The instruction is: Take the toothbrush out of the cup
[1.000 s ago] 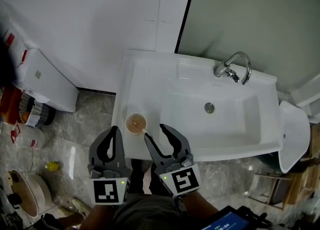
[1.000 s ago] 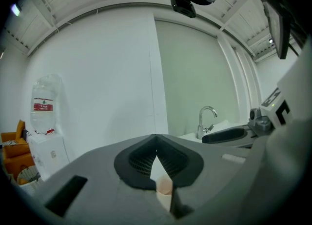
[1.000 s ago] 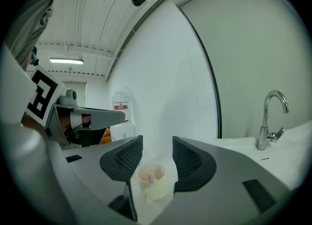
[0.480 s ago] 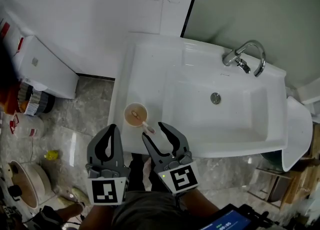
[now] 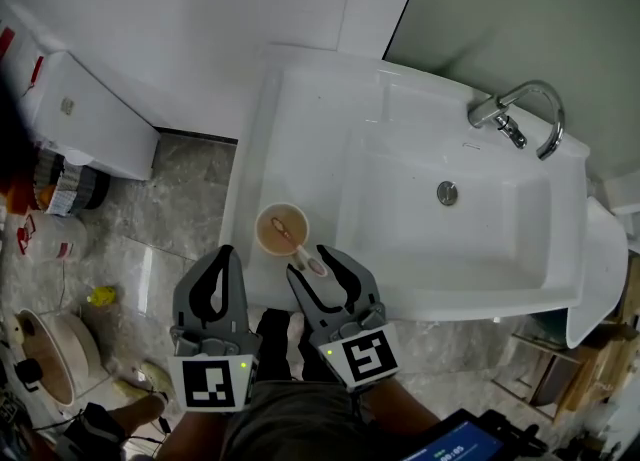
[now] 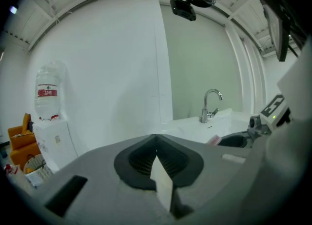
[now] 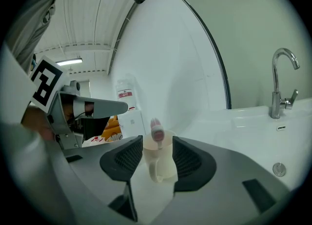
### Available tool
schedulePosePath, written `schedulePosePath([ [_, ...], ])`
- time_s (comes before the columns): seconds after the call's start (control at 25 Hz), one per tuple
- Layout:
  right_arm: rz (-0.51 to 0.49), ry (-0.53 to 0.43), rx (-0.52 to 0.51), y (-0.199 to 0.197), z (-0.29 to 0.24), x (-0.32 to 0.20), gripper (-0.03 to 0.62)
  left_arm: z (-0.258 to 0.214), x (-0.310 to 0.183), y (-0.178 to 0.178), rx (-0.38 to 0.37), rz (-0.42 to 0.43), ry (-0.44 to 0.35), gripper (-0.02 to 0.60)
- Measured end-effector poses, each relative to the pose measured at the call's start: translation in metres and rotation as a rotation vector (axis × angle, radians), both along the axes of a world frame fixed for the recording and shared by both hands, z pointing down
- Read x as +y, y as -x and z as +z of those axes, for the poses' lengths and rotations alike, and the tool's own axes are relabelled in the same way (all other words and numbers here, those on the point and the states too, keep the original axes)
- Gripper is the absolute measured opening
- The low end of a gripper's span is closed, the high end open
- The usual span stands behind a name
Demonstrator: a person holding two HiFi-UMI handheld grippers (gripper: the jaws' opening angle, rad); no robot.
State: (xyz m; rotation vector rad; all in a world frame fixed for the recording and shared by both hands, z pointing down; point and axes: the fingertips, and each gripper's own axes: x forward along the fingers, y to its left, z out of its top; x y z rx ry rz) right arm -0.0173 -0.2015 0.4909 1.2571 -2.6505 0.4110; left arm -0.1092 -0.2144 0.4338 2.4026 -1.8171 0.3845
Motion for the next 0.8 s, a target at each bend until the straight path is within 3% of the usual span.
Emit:
schedulePosePath([
  [0.28,0.001,0.015,-0.004,0.005,0.006,-0.002,0.181,0.011,0.002,0.003,0.013,0.006,0.029,0.011],
  [0.8,0.012,0.027,0.001,0.007,0.008,-0.005,0.108,0.012,0.001,0.007,0.011,0.004,0.040,0.011],
])
